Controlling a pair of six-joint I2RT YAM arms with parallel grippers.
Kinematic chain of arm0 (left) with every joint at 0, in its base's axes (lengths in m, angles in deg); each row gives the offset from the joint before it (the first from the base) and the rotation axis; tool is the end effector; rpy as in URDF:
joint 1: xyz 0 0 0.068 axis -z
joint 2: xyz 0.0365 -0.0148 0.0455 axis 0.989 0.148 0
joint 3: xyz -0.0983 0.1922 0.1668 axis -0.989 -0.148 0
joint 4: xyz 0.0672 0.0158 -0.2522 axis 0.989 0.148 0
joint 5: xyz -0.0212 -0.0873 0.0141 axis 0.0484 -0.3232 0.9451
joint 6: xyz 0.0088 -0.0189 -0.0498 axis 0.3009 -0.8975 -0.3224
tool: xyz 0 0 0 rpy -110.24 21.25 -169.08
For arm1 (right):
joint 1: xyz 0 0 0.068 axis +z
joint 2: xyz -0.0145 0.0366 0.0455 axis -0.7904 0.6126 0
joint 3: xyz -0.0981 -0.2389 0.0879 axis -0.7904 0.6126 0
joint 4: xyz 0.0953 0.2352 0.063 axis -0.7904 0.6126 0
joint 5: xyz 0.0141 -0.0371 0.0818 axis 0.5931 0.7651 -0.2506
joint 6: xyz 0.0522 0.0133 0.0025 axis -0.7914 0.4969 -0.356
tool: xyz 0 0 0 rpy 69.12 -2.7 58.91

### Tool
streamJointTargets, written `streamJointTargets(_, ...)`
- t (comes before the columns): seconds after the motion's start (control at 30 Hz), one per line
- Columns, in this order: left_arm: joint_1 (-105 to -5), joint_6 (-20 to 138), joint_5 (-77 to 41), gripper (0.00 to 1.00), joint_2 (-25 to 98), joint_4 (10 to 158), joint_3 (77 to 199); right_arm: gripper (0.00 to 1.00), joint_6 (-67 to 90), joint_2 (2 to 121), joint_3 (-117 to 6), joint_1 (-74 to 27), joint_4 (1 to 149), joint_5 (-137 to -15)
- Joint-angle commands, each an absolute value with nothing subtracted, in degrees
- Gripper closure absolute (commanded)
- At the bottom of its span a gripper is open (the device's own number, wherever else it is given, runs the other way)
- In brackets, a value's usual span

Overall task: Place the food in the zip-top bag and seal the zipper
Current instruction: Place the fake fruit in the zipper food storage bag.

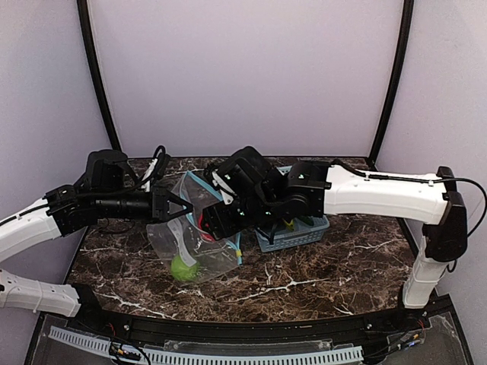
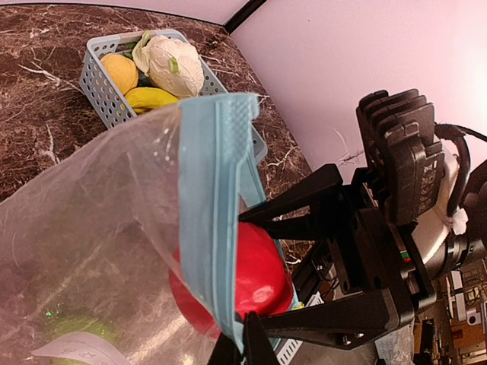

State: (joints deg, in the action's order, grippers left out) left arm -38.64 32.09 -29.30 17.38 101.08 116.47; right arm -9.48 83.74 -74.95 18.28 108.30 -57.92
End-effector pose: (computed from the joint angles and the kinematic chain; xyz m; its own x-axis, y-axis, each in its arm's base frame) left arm 0.1567 -0.1618 0.3294 -0.7504 -0.1055 -0.6526 0.5161 0.5233 -0.6781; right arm 0.1440 0.3870 0.3231 -0.6085 -0.3392 -0.7174 -0.6750 0.6966 0.2432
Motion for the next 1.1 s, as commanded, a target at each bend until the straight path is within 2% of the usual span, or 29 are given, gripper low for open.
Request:
streamJointTargets(0.0,-38.95,32.07,-28.5,0.99,15.84,101.63,115.98,0.26,-9.75,84.07,-76.62,18.66,108.31,-58.55)
streamJointTargets(0.2,-38.96,32.08,-28.53,0.99,15.97,101.49,115.87,0.15,-9.61,83.88,-76.67,18.69,108.3,-58.54)
streamJointTargets(0.77,-38.95,32.48,-27.89,0.99,16.03,101.81,115.98,0.13,-8.62,80.76,-75.89,18.69,108.19,-58.91)
streamJointTargets(1.07,-38.95,32.48,-26.46,0.99,16.65,105.1,117.56,0.03,-6.01,72.26,-72.05,17.88,106.79,-58.87)
